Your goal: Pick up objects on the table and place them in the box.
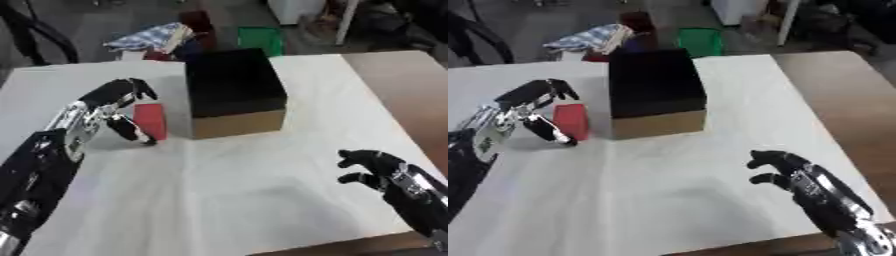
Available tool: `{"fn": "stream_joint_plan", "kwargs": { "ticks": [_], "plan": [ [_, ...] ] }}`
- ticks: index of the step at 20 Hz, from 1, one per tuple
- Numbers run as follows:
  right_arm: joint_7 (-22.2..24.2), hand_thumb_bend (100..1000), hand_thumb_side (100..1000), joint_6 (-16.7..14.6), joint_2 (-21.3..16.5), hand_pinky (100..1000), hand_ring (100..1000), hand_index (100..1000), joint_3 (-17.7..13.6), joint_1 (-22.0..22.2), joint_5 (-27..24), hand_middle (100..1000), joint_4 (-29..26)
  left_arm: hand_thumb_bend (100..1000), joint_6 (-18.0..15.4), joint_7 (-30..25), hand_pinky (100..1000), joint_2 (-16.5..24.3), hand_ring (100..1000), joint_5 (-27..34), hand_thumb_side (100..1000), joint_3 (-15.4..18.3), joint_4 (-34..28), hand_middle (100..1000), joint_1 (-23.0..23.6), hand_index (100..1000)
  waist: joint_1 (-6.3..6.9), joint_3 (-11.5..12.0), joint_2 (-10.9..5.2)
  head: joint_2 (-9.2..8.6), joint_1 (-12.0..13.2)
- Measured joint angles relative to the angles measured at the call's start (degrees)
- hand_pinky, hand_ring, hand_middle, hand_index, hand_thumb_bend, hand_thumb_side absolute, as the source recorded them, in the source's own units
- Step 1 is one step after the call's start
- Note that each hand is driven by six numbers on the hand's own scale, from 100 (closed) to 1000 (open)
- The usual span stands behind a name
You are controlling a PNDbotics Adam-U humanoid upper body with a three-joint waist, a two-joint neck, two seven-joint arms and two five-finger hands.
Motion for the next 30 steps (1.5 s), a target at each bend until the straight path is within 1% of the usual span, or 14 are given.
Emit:
{"fn": "stream_joint_plan", "kwargs": {
  "ticks": [1,4,7,11,12,13,16,18,21,23,26,27,28,30],
  "plan": [
    [0.0,100,810,0.0,0.0,757,1000,818,0.0,0.0,0.0,709,0.0,759,0.0,0.0,696,0.0,602,0.0,238,0.1,0.0,445,0.0,607,0.01,0.0,0.0,0.0,0.0],
    [0.0,100,810,0.0,0.0,756,1000,818,0.0,0.0,0.0,709,0.0,741,0.3,0.4,687,0.0,583,0.7,228,0.2,-0.4,392,0.0,568,0.07,-0.1,0.0,0.0,0.0],
    [0.0,100,810,0.0,0.0,756,1000,818,0.0,0.0,0.0,709,0.0,724,0.5,0.6,684,0.2,579,2.6,213,0.3,-2.1,377,0.0,557,0.18,-0.1,0.0,-0.01,0.0],
    [0.0,100,810,0.0,0.0,756,1000,818,0.0,0.0,0.0,709,0.0,720,0.6,0.2,685,1.8,580,5.8,191,0.3,-6.1,381,-0.5,561,0.29,-0.1,0.0,-0.02,0.0],
    [0.0,100,808,0.0,0.0,756,1000,818,0.0,0.0,0.0,709,0.0,596,0.7,0.1,684,2.3,578,6.8,285,0.3,-7.3,379,-1.0,560,0.3,-0.2,-0.01,-0.03,0.0],
    [0.0,100,810,0.0,0.0,756,1000,818,0.0,0.0,0.0,709,0.0,715,0.8,-0.1,682,2.7,577,7.6,166,0.3,-8.4,377,-1.4,558,0.32,-0.2,-0.01,-0.03,0.0],
    [0.0,100,813,0.0,0.0,756,1000,818,0.0,0.0,0.0,709,0.0,704,1.7,0.3,672,3.5,578,10.5,111,0.5,-11.1,385,-2.8,564,0.4,-0.7,-0.06,-0.05,0.0],
    [0.1,100,813,0.1,0.0,756,1000,818,0.2,0.0,0.0,709,0.0,698,2.6,1.4,668,3.6,580,12.4,100,0.8,-11.6,395,-4.0,570,0.54,-1.3,-0.06,-0.13,0.1],
    [0.5,100,815,0.1,0.0,756,1000,818,0.6,-0.2,0.0,709,0.1,676,4.0,3.8,661,3.2,576,15.1,100,1.4,-10.9,396,-5.8,570,0.71,-2.7,-0.04,-0.59,0.6],
    [0.8,100,818,0.2,0.0,756,1000,818,0.9,-0.3,0.0,709,0.1,669,4.7,5.7,659,2.4,576,16.1,100,1.9,-9.2,402,-6.8,578,0.68,-3.8,0.17,-0.98,0.9],
    [1.2,100,821,0.2,0.0,756,1000,818,1.3,-0.6,0.0,709,0.1,669,5.0,8.6,661,0.9,586,16.3,100,2.5,-5.8,452,-8.1,621,0.7,-5.4,0.67,-1.36,1.5],
    [1.4,100,820,0.2,0.0,756,1000,818,1.4,-0.8,0.0,709,0.1,782,4.9,9.6,662,0.5,590,16.3,100,2.7,-4.7,465,-8.5,636,0.73,-5.8,0.8,-1.55,1.7],
    [1.5,100,821,0.1,0.0,756,1000,818,1.5,-0.8,0.0,709,0.1,674,4.6,10.6,663,0.0,592,16.1,100,2.7,-3.6,472,-8.9,645,0.79,-6.3,0.96,-1.58,1.9],
    [1.7,100,821,0.2,0.0,756,1000,818,1.8,-1.1,0.0,709,0.1,681,3.9,12.5,665,-1.0,598,15.6,100,2.7,-2.0,485,-9.3,662,1.03,-7.0,1.28,-1.84,2.1]
  ]
}}
